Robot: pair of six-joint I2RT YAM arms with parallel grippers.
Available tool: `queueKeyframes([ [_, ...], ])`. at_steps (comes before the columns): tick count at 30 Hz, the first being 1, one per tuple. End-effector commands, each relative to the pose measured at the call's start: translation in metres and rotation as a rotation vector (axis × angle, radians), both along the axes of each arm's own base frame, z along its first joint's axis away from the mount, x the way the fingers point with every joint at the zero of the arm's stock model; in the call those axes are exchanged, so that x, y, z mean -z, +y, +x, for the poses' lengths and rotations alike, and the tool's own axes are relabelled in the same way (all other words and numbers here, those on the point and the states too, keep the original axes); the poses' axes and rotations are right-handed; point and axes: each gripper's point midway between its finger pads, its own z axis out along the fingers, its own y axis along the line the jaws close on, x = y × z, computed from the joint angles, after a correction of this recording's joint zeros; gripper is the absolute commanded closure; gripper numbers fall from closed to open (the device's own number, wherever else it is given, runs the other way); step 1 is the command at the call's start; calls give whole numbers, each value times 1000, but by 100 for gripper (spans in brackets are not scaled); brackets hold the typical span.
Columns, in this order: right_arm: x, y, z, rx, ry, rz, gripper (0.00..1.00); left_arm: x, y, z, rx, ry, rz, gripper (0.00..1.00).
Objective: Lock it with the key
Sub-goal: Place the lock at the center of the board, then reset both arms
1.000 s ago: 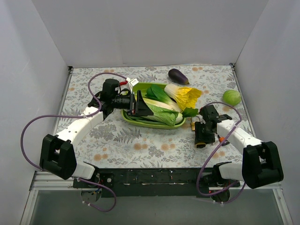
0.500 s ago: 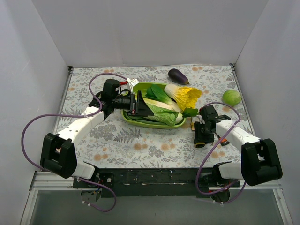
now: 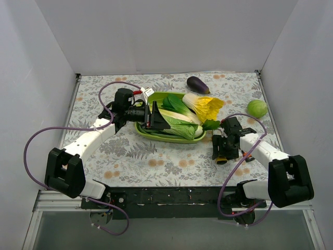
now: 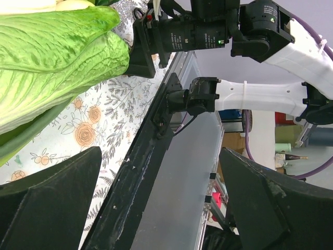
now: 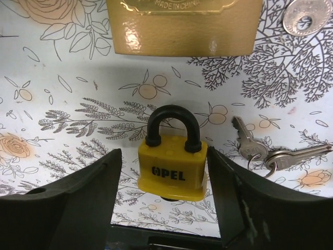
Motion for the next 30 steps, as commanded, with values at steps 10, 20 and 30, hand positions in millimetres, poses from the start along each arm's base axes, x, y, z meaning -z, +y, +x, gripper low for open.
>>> queueKeyframes([
  [10, -56, -1, 29, -25, -168, -15, 18, -33, 12, 3, -4, -88, 26, 2],
  [20, -192, 15, 87, -350, -602, 10, 11, -65, 72, 58, -129, -148, 162, 2],
  [30, -259, 44, 122, -567, -808, 53, 8, -56, 141, 122, -419, -358, 527, 2],
])
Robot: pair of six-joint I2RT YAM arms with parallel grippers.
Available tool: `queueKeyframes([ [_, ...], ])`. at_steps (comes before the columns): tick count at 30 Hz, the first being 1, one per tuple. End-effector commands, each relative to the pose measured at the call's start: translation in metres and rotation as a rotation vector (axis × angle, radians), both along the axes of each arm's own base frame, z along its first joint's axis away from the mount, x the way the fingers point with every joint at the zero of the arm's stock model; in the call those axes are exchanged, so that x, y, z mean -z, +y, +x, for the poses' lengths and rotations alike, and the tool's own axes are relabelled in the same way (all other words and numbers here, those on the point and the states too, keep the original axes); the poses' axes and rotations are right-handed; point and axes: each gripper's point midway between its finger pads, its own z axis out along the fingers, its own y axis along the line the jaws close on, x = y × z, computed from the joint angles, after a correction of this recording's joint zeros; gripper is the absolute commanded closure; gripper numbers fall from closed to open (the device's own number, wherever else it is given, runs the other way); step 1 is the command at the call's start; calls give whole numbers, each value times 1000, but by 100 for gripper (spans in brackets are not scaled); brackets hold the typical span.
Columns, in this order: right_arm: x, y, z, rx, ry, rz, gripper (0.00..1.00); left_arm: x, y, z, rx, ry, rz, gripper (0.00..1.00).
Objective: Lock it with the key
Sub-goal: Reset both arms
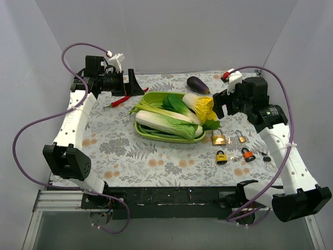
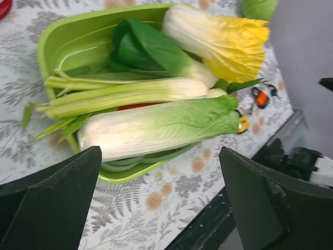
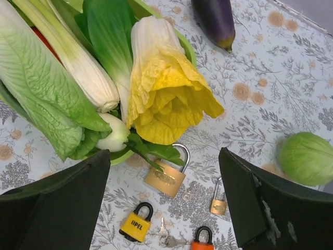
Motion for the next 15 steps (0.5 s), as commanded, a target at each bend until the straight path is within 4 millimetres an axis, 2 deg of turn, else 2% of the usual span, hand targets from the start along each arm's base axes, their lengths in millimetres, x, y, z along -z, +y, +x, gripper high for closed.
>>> queueKeyframes([
  [1, 7, 18, 4, -123, 0, 18, 7, 39, 33, -13, -94, -3, 199, 2],
  [2, 18, 20, 1, -126, 28, 31, 7, 35, 39, -16, -120, -44, 216, 2],
  [3, 21, 23, 0, -130, 32, 48, 7, 39, 42, -18, -133, -49, 224, 2],
  [5, 27, 26, -2, -127, 55, 94, 7, 54, 50, -31, -155, -43, 258, 2],
  [8, 38, 21, -6, -108, 95, 123, 7, 71, 60, -40, -186, -30, 304, 2],
  [15, 31, 16, -12, -103, 73, 133, 5, 63, 64, -51, -207, -75, 301, 2],
])
